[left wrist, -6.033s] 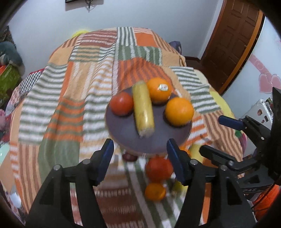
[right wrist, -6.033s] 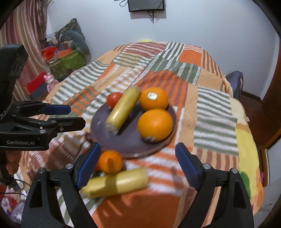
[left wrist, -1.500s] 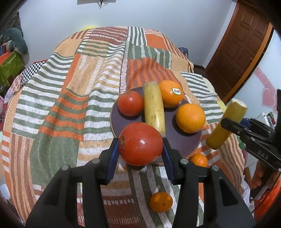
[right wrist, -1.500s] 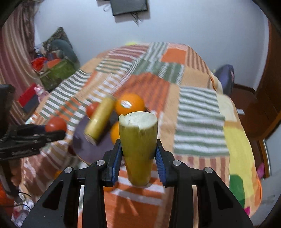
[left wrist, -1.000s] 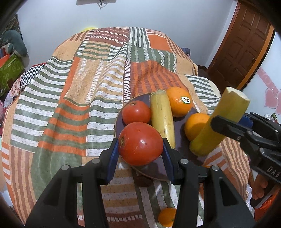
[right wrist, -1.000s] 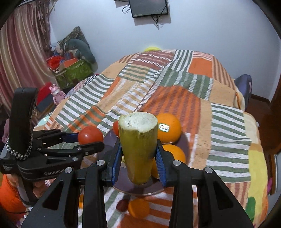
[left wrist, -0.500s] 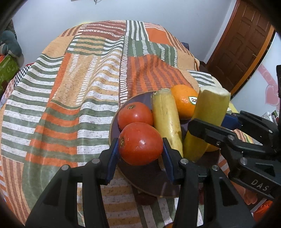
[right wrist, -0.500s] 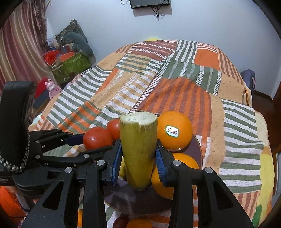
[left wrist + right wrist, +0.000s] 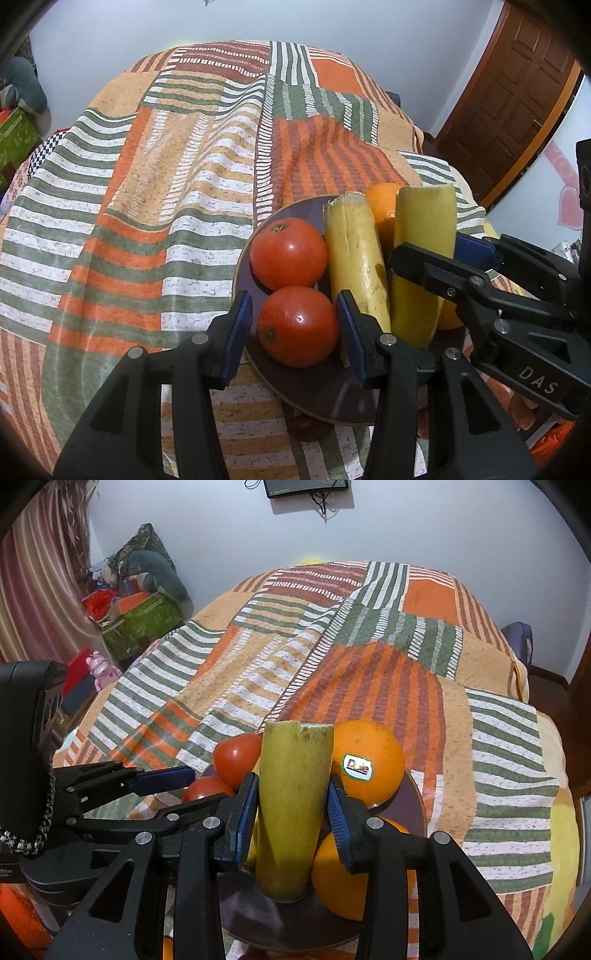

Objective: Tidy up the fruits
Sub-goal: 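Lay the squash on the purple plate with the right tool while the left tool sets the tomato there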

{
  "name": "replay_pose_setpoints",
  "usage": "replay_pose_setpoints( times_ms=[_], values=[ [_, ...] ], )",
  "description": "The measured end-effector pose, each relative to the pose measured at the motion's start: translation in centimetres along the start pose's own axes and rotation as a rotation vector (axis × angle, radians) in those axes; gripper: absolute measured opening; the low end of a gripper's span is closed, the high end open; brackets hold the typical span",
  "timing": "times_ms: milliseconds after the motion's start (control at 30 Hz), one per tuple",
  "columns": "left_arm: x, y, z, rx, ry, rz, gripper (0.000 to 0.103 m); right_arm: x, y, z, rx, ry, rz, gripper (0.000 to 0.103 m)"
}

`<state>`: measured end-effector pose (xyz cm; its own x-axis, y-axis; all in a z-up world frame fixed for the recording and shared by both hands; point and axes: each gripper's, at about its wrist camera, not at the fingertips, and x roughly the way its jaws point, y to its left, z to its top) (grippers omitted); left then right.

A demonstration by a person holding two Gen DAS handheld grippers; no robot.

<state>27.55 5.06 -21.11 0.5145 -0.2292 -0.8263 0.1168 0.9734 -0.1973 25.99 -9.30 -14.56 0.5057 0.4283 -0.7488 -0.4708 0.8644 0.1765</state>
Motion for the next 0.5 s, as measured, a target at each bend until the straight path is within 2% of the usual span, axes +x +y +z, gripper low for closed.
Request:
replay_pose_setpoints(
  times_ms=[200,500],
  values=[
    [-0.9,-0.3,-0.2,0.008,-0.006,-0.001,0.047,-0.9,0.2,0.0,-0.034,-0.022,-0.047,0.036],
    [-4.1,-1.4,-0.5,0.010,-0.058,-0.003,0.049,-4.0,0.5,-0.9,-0.059,-0.058,-0.075,0.042]
  ],
)
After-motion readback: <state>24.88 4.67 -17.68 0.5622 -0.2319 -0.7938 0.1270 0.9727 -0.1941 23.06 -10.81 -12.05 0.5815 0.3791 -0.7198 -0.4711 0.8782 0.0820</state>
